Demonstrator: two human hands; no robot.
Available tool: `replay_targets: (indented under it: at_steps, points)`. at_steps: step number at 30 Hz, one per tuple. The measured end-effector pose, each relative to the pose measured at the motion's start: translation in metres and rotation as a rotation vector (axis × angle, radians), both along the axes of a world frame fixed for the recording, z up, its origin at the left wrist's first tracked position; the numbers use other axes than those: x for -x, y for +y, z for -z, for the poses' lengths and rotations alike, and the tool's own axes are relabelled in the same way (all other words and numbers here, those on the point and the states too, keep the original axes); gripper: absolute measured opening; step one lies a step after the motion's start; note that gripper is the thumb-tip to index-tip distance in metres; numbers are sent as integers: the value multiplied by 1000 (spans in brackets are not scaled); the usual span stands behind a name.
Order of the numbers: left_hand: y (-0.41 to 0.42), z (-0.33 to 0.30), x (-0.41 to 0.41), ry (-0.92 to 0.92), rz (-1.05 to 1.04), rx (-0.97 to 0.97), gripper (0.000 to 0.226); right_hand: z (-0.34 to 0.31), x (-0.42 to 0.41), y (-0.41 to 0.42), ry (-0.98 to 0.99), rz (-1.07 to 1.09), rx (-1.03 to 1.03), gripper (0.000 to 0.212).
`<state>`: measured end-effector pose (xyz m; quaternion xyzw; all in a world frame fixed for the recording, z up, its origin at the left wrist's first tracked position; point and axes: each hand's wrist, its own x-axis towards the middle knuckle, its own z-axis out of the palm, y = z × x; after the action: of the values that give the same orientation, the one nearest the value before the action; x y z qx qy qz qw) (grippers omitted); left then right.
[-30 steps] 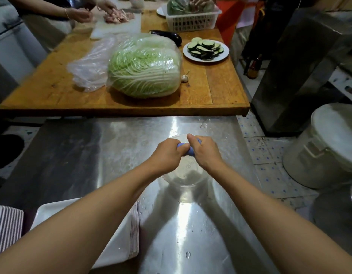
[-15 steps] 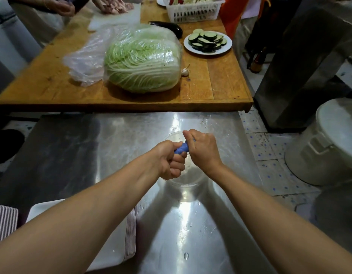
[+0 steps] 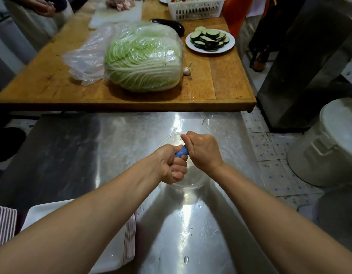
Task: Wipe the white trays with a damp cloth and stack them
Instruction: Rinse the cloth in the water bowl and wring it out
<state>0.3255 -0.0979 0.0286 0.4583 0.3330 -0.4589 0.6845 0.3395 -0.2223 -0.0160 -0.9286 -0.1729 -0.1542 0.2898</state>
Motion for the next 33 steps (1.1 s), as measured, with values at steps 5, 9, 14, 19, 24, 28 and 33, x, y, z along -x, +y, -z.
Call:
replay_targets:
  at_steps: [5,9,14,19,24,28,33]
  points:
    - [2,-3,-3,-142,68,-119,39,-3,0,-2,271,52,1,41]
    - [2,-4,-2,-373,85,-305,21,-20,-1,-4,678,80,-504,57]
    - [0,2,5,-923,284,-717,11,-36,3,-9,1050,228,-912,23]
    - [3,0,21,-1584,629,-1050,22,-41,5,-16,1542,186,-1268,28]
    - [8,6,21,-1624,729,-1175,9,-37,8,-8,1329,190,-848,52]
    - [0,5,15,-1337,601,-1031,33,-31,7,1,653,233,-424,53]
    - [-3,-3,9,-794,290,-481,45,-22,13,1,307,116,-313,41]
